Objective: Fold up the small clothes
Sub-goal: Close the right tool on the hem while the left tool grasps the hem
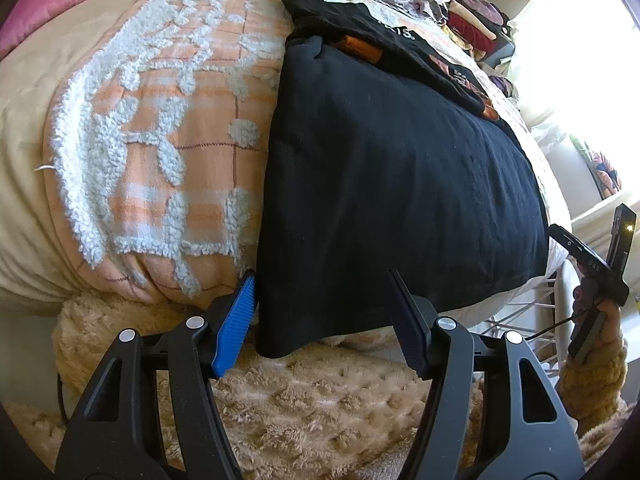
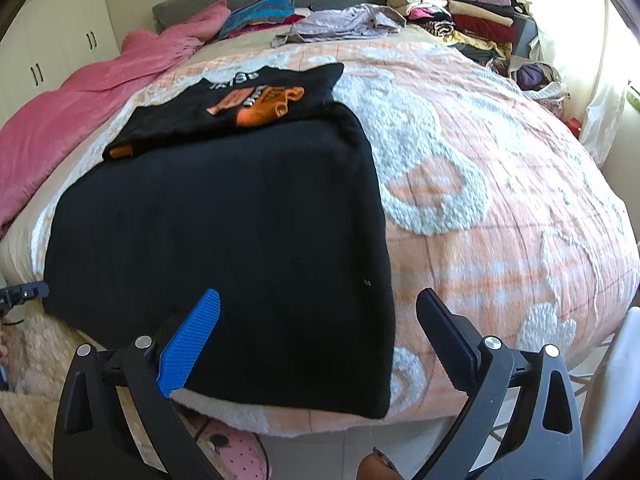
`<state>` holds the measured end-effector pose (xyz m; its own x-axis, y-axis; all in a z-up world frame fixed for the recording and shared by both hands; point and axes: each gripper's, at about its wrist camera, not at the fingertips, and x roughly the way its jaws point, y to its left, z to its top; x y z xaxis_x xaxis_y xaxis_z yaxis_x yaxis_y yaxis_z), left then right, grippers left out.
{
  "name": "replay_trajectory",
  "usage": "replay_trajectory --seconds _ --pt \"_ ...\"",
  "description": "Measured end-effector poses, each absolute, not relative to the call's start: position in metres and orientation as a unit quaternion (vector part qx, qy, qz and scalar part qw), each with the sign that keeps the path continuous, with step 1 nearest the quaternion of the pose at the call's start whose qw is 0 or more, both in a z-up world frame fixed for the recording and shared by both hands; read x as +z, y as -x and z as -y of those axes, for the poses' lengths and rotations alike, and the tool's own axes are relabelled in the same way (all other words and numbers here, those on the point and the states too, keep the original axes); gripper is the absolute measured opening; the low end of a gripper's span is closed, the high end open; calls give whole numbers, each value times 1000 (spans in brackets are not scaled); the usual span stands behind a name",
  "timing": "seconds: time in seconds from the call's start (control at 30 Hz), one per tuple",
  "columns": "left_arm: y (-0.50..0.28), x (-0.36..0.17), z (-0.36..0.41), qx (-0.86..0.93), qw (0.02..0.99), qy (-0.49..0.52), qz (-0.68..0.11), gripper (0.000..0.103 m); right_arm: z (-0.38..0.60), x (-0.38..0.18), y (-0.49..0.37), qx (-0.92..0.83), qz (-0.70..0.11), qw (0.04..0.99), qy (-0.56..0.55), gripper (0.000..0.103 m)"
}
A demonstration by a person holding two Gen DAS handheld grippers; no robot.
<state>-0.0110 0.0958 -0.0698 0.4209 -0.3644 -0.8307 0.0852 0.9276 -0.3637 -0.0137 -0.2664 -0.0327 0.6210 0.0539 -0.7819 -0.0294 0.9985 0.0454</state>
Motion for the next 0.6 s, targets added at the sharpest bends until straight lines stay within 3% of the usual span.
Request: replay_trajectory --seconds 0.3,0.43,0.6 --pt "9 -76 -91 -126 833 128 -523 55 281 -54 27 44 -476 878 -36 95" --pt "7 -78 -90 -126 832 128 -525 55 290 -62 29 53 -491 868 -56 74" --pt "5 -80 -91 -124 832 131 -525 55 292 -67 32 59 -496 865 -50 57"
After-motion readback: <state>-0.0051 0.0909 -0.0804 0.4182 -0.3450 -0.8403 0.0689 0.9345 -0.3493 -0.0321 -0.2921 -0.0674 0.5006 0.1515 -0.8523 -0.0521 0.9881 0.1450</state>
